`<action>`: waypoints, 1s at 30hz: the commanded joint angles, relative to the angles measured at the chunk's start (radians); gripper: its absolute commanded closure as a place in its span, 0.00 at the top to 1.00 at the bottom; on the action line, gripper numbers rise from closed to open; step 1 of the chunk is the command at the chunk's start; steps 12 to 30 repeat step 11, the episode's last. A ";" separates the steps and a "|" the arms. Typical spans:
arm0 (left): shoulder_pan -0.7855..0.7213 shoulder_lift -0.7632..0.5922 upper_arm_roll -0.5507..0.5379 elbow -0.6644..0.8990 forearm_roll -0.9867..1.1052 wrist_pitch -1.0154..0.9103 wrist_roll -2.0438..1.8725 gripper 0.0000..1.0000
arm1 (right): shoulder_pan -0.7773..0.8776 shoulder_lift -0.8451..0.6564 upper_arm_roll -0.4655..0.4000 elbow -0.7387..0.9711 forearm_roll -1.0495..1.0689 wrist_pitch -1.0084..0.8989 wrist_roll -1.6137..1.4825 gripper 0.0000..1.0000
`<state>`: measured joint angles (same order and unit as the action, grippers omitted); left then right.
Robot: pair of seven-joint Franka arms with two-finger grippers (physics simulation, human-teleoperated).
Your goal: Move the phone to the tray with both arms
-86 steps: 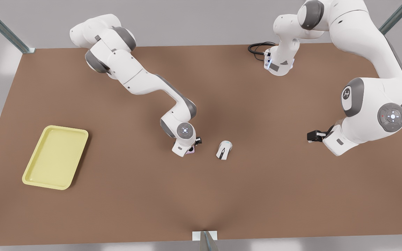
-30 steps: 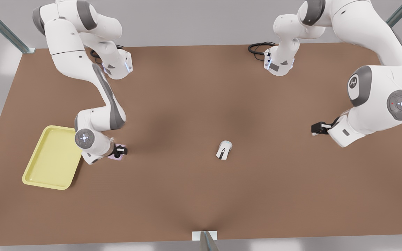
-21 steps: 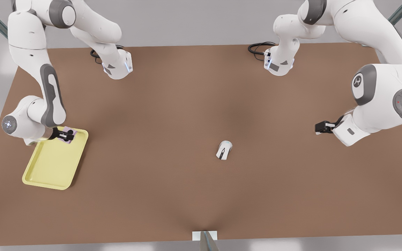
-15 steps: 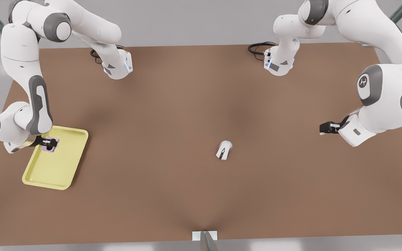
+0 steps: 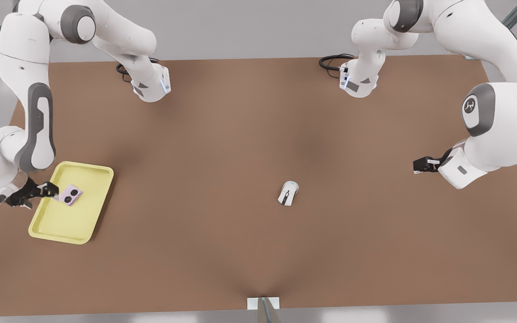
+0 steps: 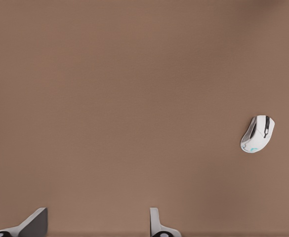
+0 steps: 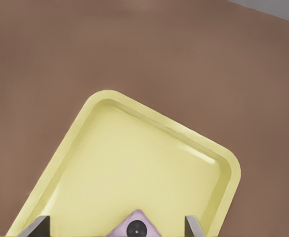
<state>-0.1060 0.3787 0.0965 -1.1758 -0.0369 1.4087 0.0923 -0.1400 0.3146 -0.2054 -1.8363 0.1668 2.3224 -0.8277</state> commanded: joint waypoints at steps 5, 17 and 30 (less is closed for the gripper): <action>-0.001 -0.127 0.002 -0.151 0.046 0.055 0.003 1.00 | 0.103 -0.151 0.294 0.238 -0.228 -0.706 1.008 1.00; -0.001 -0.138 0.003 -0.165 0.045 0.044 -0.003 1.00 | 0.151 -0.042 0.147 0.422 -0.233 -0.758 1.056 1.00; -0.001 -0.138 0.003 -0.165 0.045 0.044 -0.003 1.00 | 0.151 -0.042 0.147 0.422 -0.233 -0.758 1.056 1.00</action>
